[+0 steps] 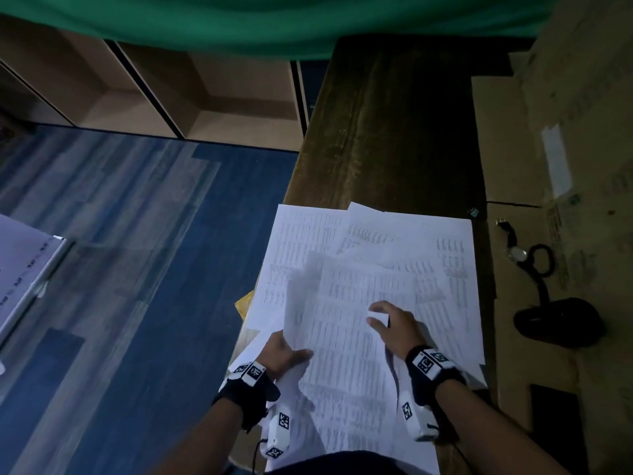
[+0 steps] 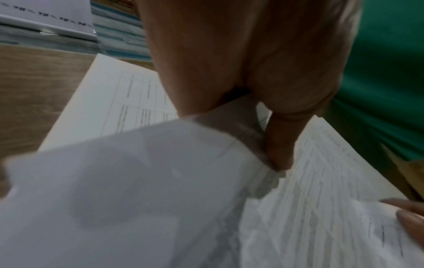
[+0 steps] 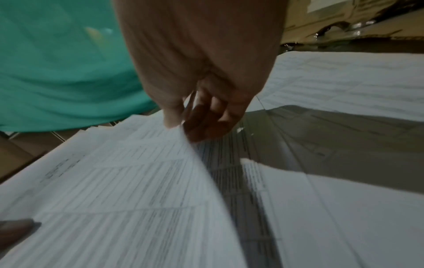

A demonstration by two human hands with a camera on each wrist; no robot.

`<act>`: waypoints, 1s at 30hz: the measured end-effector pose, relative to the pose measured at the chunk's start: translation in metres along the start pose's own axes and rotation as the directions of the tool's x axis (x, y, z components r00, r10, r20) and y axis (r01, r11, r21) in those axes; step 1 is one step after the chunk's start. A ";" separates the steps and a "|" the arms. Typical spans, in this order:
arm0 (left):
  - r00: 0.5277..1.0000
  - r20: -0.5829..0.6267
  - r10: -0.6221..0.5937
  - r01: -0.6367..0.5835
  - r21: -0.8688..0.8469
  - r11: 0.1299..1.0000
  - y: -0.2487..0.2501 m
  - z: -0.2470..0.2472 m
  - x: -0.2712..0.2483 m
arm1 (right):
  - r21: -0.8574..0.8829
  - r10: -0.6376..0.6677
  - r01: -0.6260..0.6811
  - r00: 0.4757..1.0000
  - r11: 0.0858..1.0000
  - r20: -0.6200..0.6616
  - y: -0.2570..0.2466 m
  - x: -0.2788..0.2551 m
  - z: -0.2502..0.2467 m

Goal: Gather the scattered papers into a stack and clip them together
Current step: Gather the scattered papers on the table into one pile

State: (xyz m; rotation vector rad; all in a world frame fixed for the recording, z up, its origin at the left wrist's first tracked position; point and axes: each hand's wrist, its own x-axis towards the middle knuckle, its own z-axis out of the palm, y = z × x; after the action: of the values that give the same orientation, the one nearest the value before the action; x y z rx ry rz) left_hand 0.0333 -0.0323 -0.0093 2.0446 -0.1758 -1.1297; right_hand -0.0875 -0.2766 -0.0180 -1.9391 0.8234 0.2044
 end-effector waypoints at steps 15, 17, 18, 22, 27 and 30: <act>0.945 -0.280 -0.171 0.090 -0.280 0.956 -0.031 -0.037 0.001 | -0.056 0.310 -0.350 0.884 0.935 -0.350 0.052 0.012 -0.059; 0.946 -0.264 -0.190 0.109 -0.294 0.949 -0.033 -0.037 0.002 | 0.016 0.282 -0.294 0.898 0.956 -0.338 0.046 0.009 -0.057; 0.946 -0.258 -0.197 0.113 -0.306 0.945 -0.034 -0.037 0.003 | 0.048 0.263 -0.263 0.907 0.964 -0.328 0.042 0.007 -0.055; 0.955 -0.224 -0.192 0.114 -0.321 0.940 -0.035 -0.040 0.003 | 0.156 0.217 -0.188 0.956 0.970 -0.196 0.020 -0.014 -0.042; 0.949 -0.232 -0.214 0.140 -0.298 0.944 -0.035 -0.042 0.004 | 0.257 0.223 -0.216 0.975 0.942 0.001 0.005 -0.038 -0.033; 0.955 -0.222 -0.194 0.118 -0.316 0.941 -0.029 -0.041 0.002 | 0.078 0.143 -0.146 0.989 0.986 0.044 0.015 -0.039 -0.034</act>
State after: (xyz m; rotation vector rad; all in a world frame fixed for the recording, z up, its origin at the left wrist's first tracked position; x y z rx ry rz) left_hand 0.0590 0.0105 -0.0181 1.9276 0.2764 -0.9148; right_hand -0.1333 -0.2919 0.0067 -1.7961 0.9339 0.2896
